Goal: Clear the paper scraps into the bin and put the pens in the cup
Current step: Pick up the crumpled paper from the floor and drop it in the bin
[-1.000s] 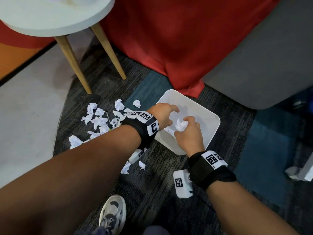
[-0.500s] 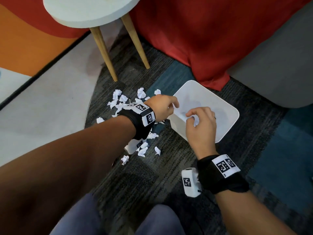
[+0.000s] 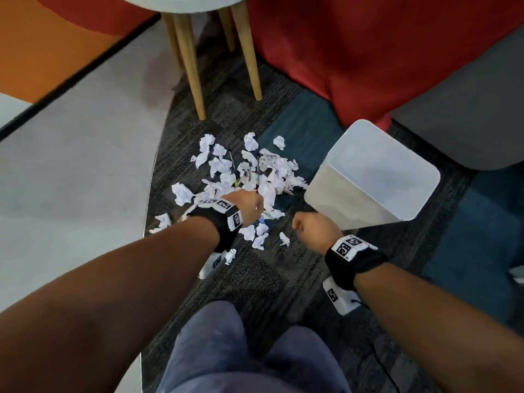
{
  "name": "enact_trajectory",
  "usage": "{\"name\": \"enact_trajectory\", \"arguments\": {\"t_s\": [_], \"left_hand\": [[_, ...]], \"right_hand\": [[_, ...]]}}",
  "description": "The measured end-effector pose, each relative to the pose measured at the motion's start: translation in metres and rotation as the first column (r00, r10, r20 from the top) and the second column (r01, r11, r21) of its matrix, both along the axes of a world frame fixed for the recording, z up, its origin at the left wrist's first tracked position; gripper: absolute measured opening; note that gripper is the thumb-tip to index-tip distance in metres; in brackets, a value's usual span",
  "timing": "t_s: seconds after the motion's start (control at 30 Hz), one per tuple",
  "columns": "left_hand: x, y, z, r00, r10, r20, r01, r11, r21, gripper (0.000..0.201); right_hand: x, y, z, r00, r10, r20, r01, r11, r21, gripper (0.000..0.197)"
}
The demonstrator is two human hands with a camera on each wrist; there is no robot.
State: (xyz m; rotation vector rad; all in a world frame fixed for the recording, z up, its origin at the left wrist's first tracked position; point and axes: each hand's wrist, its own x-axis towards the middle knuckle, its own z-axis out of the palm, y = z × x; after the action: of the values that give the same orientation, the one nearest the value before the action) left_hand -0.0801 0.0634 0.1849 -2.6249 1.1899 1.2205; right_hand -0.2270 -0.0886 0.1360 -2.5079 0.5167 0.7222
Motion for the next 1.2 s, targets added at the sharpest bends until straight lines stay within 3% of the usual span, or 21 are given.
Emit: {"name": "enact_trajectory", "arguments": {"t_s": [0.17, 0.3, 0.47, 0.6, 0.77, 0.87, 0.93, 1.03, 1.2], "left_hand": [[0.023, 0.069, -0.055, 0.994, 0.056, -0.091, -0.052, 0.998, 0.040, 0.026], [0.020, 0.107, -0.096, 0.981, 0.108, -0.162, -0.112, 0.994, -0.013, 0.020], [0.010, 0.113, -0.137, 0.975, 0.101, -0.196, -0.100, 0.995, 0.015, 0.019], [-0.002, 0.098, -0.176, 0.983, 0.048, -0.177, -0.040, 0.998, 0.048, 0.020], [-0.034, 0.060, -0.214, 0.982, -0.054, -0.183, 0.055, 0.999, 0.000, 0.031], [-0.054, 0.035, -0.225, 0.980, -0.152, -0.131, 0.146, 0.988, -0.049, 0.050], [-0.065, 0.024, -0.229, 0.984, -0.168, -0.062, 0.165, 0.985, -0.047, 0.057], [-0.073, 0.013, -0.233, 0.992, -0.129, 0.001, 0.129, 0.992, -0.009, 0.044], [-0.070, 0.003, -0.229, 0.993, -0.117, -0.031, 0.119, 0.989, 0.087, 0.030]], "right_hand": [[0.019, 0.048, -0.044, 0.960, 0.012, -0.281, -0.019, 1.000, -0.021, 0.009], [0.030, 0.069, -0.055, 0.932, -0.079, -0.355, 0.075, 0.997, -0.024, 0.007], [0.020, 0.069, -0.074, 0.939, -0.154, -0.308, 0.150, 0.988, -0.036, 0.016], [0.015, 0.057, -0.122, 0.939, -0.132, -0.316, 0.131, 0.991, -0.025, 0.024], [0.001, 0.047, -0.181, 0.970, -0.174, -0.171, 0.165, 0.984, -0.063, 0.049], [-0.007, 0.040, -0.203, 0.986, -0.101, -0.133, 0.093, 0.993, -0.070, 0.058], [-0.013, 0.037, -0.211, 0.995, -0.044, -0.084, 0.035, 0.995, -0.096, 0.051], [-0.015, 0.031, -0.211, 0.997, 0.005, -0.074, -0.012, 0.996, -0.093, 0.036], [-0.013, 0.021, -0.193, 0.997, -0.071, -0.035, 0.070, 0.997, -0.022, 0.025]]}}
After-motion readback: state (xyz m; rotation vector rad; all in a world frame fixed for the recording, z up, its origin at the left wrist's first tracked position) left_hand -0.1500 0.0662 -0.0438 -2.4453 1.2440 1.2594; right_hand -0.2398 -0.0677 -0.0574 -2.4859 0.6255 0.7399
